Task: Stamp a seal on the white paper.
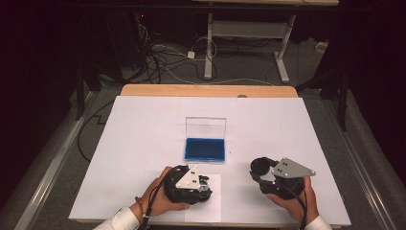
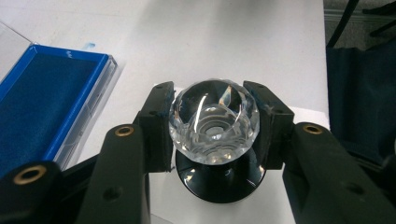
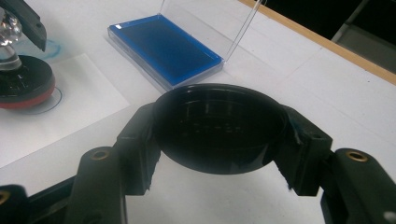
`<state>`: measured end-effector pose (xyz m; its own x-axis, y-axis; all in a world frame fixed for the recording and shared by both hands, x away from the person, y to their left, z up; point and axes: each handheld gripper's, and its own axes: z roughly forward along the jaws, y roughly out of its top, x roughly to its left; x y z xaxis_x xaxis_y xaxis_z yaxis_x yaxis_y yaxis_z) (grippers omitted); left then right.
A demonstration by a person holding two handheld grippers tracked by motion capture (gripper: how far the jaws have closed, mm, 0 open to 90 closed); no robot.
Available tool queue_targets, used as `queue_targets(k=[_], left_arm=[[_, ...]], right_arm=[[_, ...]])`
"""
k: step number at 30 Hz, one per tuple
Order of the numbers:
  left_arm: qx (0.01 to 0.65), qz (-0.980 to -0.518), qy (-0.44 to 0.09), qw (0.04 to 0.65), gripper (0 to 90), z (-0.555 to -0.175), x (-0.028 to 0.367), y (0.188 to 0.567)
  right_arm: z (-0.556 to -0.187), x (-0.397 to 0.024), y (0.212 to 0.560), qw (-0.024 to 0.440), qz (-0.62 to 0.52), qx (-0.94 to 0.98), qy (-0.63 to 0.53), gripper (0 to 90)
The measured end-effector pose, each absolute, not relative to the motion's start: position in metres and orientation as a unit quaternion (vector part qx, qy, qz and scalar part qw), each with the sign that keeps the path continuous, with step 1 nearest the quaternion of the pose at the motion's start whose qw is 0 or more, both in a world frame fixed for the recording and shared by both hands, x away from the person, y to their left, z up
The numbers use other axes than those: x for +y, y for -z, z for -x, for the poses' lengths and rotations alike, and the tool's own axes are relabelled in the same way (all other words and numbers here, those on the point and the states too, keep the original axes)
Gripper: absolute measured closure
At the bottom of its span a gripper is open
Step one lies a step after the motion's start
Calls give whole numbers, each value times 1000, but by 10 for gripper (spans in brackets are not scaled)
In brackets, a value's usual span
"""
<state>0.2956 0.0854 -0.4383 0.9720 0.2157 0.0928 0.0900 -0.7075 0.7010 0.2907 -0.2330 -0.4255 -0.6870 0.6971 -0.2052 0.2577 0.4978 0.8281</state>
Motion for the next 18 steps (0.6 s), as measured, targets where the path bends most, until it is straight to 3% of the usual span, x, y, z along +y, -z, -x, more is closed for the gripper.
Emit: queue_targets(k=[18], left_arm=[[72,-924,-84,365,547,-298,84,448]], right_arm=[[-291,-232,426,267,-289,824,-408,387]])
